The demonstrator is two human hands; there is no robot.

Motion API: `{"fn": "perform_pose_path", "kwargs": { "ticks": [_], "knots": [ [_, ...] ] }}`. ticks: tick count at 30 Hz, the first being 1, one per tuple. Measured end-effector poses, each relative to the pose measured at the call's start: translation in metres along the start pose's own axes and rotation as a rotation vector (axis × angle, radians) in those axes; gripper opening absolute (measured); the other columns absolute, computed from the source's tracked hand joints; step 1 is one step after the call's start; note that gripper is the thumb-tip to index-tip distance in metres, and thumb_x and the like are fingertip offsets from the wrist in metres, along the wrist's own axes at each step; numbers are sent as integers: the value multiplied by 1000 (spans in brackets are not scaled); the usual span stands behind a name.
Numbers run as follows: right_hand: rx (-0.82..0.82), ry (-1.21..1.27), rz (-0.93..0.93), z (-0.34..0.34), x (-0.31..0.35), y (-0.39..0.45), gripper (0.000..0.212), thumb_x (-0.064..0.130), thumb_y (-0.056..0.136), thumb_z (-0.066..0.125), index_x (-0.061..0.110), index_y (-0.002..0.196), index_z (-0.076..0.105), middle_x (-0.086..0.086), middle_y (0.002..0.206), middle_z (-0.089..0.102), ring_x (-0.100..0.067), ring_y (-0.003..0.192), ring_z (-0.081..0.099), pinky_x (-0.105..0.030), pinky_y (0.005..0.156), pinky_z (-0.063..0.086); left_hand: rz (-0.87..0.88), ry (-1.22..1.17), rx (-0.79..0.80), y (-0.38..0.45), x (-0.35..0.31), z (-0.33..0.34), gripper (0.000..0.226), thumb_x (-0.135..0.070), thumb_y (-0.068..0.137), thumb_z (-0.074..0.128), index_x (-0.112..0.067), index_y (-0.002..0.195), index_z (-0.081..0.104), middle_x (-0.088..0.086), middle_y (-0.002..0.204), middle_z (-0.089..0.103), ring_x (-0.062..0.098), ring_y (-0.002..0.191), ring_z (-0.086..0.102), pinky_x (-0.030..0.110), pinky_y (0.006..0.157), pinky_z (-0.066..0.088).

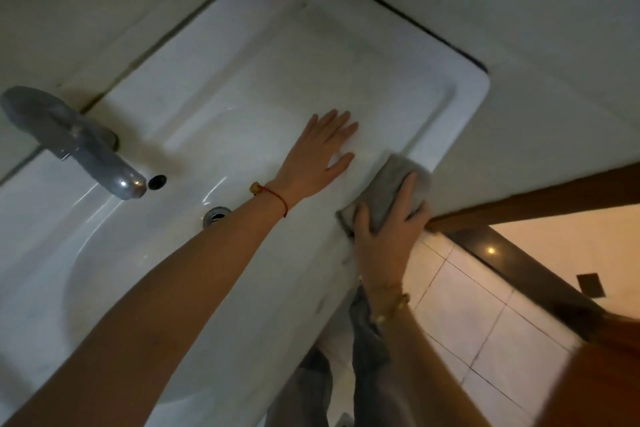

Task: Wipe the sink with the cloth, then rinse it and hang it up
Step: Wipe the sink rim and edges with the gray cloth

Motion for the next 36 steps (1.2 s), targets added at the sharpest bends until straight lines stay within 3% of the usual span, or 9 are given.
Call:
{"fn": "perform_pose_path", "kwargs": {
  "ticks": [4,7,12,15,20,23,28,32,36],
  "knots": [
    [36,20,3,4,1,-63,90,37,88,63,24,154,3,-13,152,10,-30,140,22,-41,117,24,18,-27,30,2,-4,3,62,-46,98,31,-13,150,38,9,159,32,28,150,22,38,123,2],
    [60,-32,-39,-4,-1,-11,89,40,88,62,21,154,4,-16,149,14,-31,135,28,-37,116,27,1,-21,16,3,-2,3,63,-47,98,30,-13,150,37,10,159,31,28,150,22,40,123,3],
    [-75,-125,-2,-7,6,54,81,39,90,58,15,153,13,-22,142,24,-34,122,40,-40,110,36,-13,-4,14,2,-1,5,64,-48,97,29,-13,150,37,10,159,32,29,149,23,41,123,3],
    [-67,-78,20,2,3,7,82,39,91,57,21,154,8,-18,146,20,-30,130,33,-42,114,33,-11,-23,2,2,-1,6,63,-47,97,30,-12,150,38,11,158,33,30,149,23,43,123,5],
    [33,37,-7,10,0,-68,90,39,89,62,26,154,2,-8,152,10,-26,139,23,-32,114,23,-10,-14,-3,2,1,7,62,-46,98,29,-14,151,36,9,159,31,28,150,21,40,123,2],
    [49,-5,-42,-1,0,-16,90,37,88,63,24,154,3,-12,150,11,-30,135,28,-35,115,27,-5,3,14,3,2,6,63,-47,98,29,-14,151,36,9,159,31,29,150,21,41,123,3],
    [-90,-77,29,-10,5,70,80,36,90,59,15,153,14,-21,138,27,-34,118,42,-37,107,38,-8,1,28,2,0,3,64,-47,98,29,-13,151,36,10,159,31,30,150,22,44,124,6],
    [-48,-42,24,4,5,-7,86,37,89,61,22,154,6,-17,145,21,-29,130,33,-40,113,34,-11,-3,30,3,-2,3,64,-47,97,29,-12,150,37,11,159,32,30,150,22,45,124,6],
    [13,19,-11,5,1,-43,92,39,88,64,25,154,2,-9,150,13,-15,130,26,-27,110,25,-8,-10,24,2,-1,3,64,-47,97,29,-12,150,37,11,159,32,30,149,22,45,124,6]
  ]
}}
Point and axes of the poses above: each hand's wrist, its own y-axis towards the middle knuckle, its own z-axis out of the palm, x = y × z, the point moved 2 cm from there along y, towards the middle knuckle
